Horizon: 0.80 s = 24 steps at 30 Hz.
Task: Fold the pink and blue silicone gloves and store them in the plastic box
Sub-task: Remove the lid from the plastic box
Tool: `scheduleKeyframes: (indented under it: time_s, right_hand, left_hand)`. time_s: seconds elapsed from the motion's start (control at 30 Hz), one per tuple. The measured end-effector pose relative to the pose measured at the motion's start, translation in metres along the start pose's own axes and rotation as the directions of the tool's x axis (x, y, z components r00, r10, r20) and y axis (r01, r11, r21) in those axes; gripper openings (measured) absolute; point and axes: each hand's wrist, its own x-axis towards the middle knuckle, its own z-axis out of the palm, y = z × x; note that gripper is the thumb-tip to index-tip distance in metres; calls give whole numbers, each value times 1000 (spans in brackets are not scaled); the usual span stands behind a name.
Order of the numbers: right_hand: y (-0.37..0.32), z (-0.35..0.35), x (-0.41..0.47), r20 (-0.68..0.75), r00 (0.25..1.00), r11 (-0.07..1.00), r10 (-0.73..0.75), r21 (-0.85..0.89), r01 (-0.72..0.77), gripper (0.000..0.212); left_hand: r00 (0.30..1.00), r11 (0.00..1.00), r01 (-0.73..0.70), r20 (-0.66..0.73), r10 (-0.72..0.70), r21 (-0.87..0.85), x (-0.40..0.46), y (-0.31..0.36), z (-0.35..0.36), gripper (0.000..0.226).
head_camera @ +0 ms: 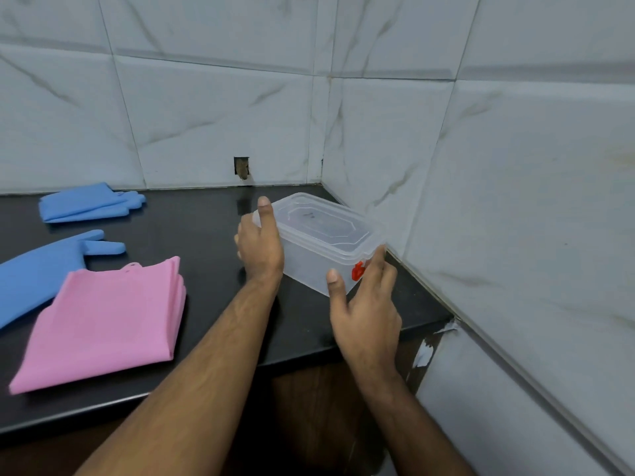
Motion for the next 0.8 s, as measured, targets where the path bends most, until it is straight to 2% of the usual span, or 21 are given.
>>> scheduleKeyframes:
  time_s: [0.1,0.2,0.3,0.47,0.63,0.8]
  right_hand:
    - [3,-1,3,23,1000,995,-1,102,-1,85]
    - [8,-4,10,63,998,973,1,230,-15,72]
    - [15,-6,16,168,985,944,-34,328,-24,61]
    - [20,-10,17,286,955,905,-82,424,-49,58]
    - [19,-15,17,281,954,834,-106,547,-69,54]
    - [12,-18,18,268,957,794,-109,603,-78,52]
  left_hand:
    - [995,998,-41,-90,45,46,-24,6,-23,61]
    - [985,986,-140,-89,148,95,-66,4,-53,65]
    - [980,978,-177,-77,186,107,-100,0,-81,57]
    - [960,937,-267,-19,278,227,-123,-1,-103,75]
    - [954,924,-281,-31,299,258,-127,1,-108,72]
    - [951,938,-285,-63,303,197,-126,3,-110,70]
